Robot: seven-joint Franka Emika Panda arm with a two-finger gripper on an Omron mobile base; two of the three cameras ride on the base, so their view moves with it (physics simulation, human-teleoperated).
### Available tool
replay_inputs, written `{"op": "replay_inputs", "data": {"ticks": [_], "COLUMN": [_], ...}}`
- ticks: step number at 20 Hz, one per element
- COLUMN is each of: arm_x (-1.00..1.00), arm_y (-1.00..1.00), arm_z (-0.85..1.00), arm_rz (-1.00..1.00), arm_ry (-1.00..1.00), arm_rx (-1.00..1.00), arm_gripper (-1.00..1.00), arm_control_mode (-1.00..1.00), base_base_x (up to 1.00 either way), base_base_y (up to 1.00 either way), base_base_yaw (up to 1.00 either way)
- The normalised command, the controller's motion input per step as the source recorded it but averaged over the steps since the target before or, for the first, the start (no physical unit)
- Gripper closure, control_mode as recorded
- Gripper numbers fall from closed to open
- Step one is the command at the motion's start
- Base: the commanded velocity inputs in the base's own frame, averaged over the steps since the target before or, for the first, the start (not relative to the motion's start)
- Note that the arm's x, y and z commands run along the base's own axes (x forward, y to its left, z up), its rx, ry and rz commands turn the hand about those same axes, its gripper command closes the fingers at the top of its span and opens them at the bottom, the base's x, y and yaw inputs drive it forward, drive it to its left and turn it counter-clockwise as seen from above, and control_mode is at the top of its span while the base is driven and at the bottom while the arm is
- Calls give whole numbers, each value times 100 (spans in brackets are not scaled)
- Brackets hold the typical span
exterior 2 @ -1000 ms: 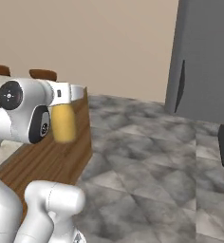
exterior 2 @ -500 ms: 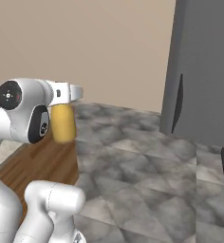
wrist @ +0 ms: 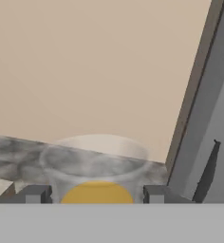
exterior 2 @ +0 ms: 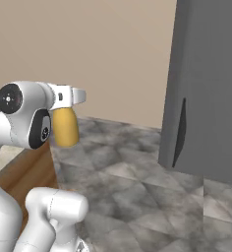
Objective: Move the onion and bar from the second highest shelf to the top shelf to make space. Then, place the pitcher from the counter on the cleared second highest shelf.
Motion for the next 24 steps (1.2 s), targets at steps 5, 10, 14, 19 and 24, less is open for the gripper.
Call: {"op": "replay_inputs", "data": {"ticks": [5, 10, 14, 19, 24], "arm_x": [0, 0, 0, 0, 0], "arm_y": [0, 0, 0, 0, 0], "arm_z": [0, 0, 0, 0, 0], "arm_rz": [0, 0, 0, 0, 0], "arm_ry": [0, 0, 0, 0, 0], "arm_rx": [0, 0, 0, 0, 0], "arm_gripper": [100, 100, 100, 100, 100], "arm_control_mode": [100, 100, 100, 100, 100], "base_base_x": [100, 100, 100, 100, 100], "base_base_y": [0, 0, 1, 10, 2], "base_base_yaw": [0, 0, 0, 0, -7]}}
